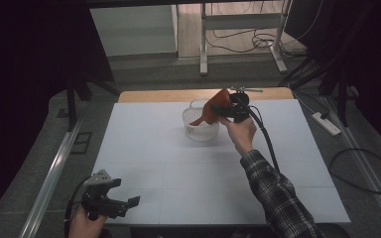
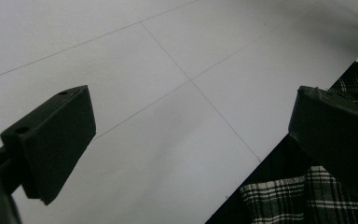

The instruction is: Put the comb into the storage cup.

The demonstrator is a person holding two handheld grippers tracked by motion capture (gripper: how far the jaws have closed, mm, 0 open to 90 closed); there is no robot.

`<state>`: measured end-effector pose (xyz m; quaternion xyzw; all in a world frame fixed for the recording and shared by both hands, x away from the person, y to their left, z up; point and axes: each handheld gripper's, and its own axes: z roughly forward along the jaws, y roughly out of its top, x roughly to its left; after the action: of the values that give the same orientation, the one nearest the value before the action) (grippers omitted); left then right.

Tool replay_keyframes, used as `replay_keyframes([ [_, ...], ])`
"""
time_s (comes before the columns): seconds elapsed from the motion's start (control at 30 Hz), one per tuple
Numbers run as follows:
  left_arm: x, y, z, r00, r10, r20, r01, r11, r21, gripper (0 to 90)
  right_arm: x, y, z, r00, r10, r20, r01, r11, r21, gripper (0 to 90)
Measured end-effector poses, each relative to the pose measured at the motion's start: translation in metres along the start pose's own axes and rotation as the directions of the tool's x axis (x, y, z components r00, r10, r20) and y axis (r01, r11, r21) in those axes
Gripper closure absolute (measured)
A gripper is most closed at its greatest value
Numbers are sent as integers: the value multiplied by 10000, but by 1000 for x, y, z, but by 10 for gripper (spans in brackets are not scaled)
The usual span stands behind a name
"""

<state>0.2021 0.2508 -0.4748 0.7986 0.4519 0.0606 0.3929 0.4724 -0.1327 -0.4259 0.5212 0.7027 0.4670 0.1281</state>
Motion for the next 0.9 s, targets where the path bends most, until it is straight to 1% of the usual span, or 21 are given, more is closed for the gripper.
replay_keyframes([
  [0.07,0,0,0,10000,6,1,-6,10000,11,13,-2,-1,1,10000,-17,89,16,9999,123,296],
  [0.2,0,0,0,10000,-2,4,2,10000,8,13,-5,-3,2,9999,45,112,-49,9995,314,271],
  [0.3,0,0,0,10000,2,-1,-2,10000,13,13,-7,-3,2,9999,-36,136,32,9993,360,256],
  [0.43,0,0,0,10000,-1,-4,1,10000,20,13,-8,-4,3,9998,-143,135,135,9984,558,216],
  [0.5,0,0,0,10000,-7,2,7,10000,20,13,-8,-4,3,9995,-293,126,285,9978,594,187],
  [0.6,0,0,0,10000,-2,-1,2,10000,23,13,-7,-4,3,9994,-329,102,322,9976,612,166],
  [0.7,0,0,0,10000,-2,0,2,10000,23,13,-7,-4,3,9987,-486,132,476,9968,642,151],
  [0.83,0,0,0,10000,5,1,-5,10000,24,13,-7,-4,3,9982,-582,152,570,9960,681,143],
  [0.87,0,0,0,10000,5,1,-5,10000,21,14,-7,-4,3,9978,-636,201,621,9957,691,136],
  [0.9,0,0,0,10000,7,2,-7,10000,20,13,-7,-4,2,9961,-812,356,787,9947,655,132],
])
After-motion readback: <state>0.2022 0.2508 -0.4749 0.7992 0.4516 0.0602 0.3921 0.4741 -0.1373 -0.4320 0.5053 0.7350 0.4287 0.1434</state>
